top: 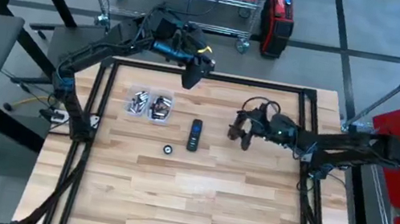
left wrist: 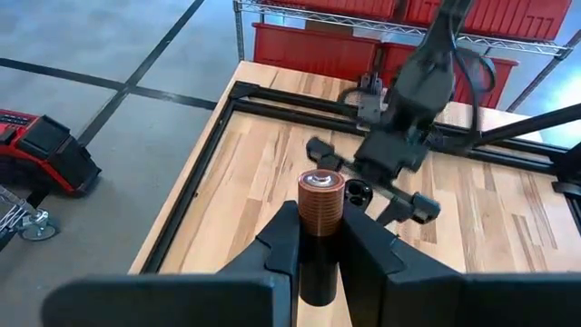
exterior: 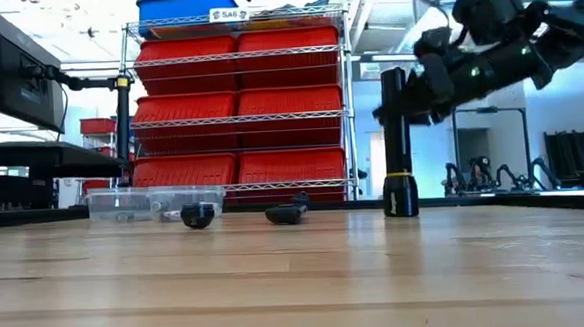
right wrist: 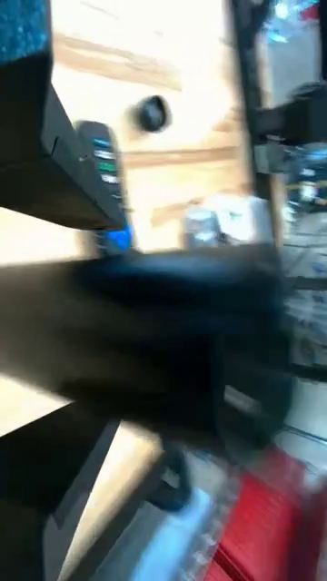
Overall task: Insert battery
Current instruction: Insert the brown battery into the flashlight battery compartment
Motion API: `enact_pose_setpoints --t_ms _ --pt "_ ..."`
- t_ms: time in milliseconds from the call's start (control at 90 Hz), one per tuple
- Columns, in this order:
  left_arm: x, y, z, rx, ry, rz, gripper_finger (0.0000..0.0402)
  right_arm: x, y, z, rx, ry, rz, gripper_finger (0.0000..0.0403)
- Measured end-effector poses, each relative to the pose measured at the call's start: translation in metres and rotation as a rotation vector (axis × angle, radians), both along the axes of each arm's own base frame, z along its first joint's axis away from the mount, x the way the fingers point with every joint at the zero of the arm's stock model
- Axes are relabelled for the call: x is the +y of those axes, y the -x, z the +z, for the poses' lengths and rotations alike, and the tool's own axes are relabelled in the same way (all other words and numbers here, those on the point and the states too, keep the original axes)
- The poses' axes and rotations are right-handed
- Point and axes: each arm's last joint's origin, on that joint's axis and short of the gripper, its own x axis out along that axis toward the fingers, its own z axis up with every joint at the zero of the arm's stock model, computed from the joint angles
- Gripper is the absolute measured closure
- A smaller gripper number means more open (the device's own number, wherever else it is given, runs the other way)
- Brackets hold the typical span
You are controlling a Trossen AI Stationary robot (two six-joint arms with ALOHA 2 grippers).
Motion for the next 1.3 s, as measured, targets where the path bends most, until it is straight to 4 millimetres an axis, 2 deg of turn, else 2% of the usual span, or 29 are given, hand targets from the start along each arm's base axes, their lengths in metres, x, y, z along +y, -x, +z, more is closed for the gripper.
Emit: enact_pose_setpoints --t_ms 267,378,467,589,778,889,989,1144,1300 --pt "0.000 0.000 0.001 -0.005 -0.012 -0.003 0.0373 0.002 0.007 0.053 -0.117 0.166 0.010 0.0102" --pt "0.001 -0.002 0.005 -0.057 -0.017 0.003 0.0373 0.002 0.008 0.084 -0.141 0.237 0.007 0.0102" --pt "0.002 -0.005 0.015 -0.170 -0.006 0.020 0.0373 0.004 0.006 0.117 -0.200 0.317 -0.035 0.0102" --pt "-0.002 -0.011 0.034 -0.392 -0.005 0.014 0.0373 0.009 0.001 0.165 -0.247 0.436 -0.180 0.0101" --pt "-0.029 -0.020 0.062 -0.700 -0.053 -0.087 0.0373 0.021 -0.022 0.222 -0.212 0.615 -0.299 0.0101" --pt "-0.048 -0.030 0.065 -0.785 -0.058 -0.127 0.0373 0.031 -0.039 0.244 -0.165 0.705 -0.332 0.0101" --pt "-0.060 -0.040 0.060 -0.776 -0.072 -0.091 0.0373 0.040 -0.048 0.262 -0.163 0.749 -0.349 0.0101" --pt "-0.073 -0.057 0.049 -0.759 -0.031 -0.068 0.0373 0.056 -0.050 0.281 -0.177 0.779 -0.347 0.0101" --pt "-0.081 -0.060 0.046 -0.744 -0.039 -0.021 0.0373 0.067 -0.045 0.288 -0.188 0.757 -0.355 0.0101"
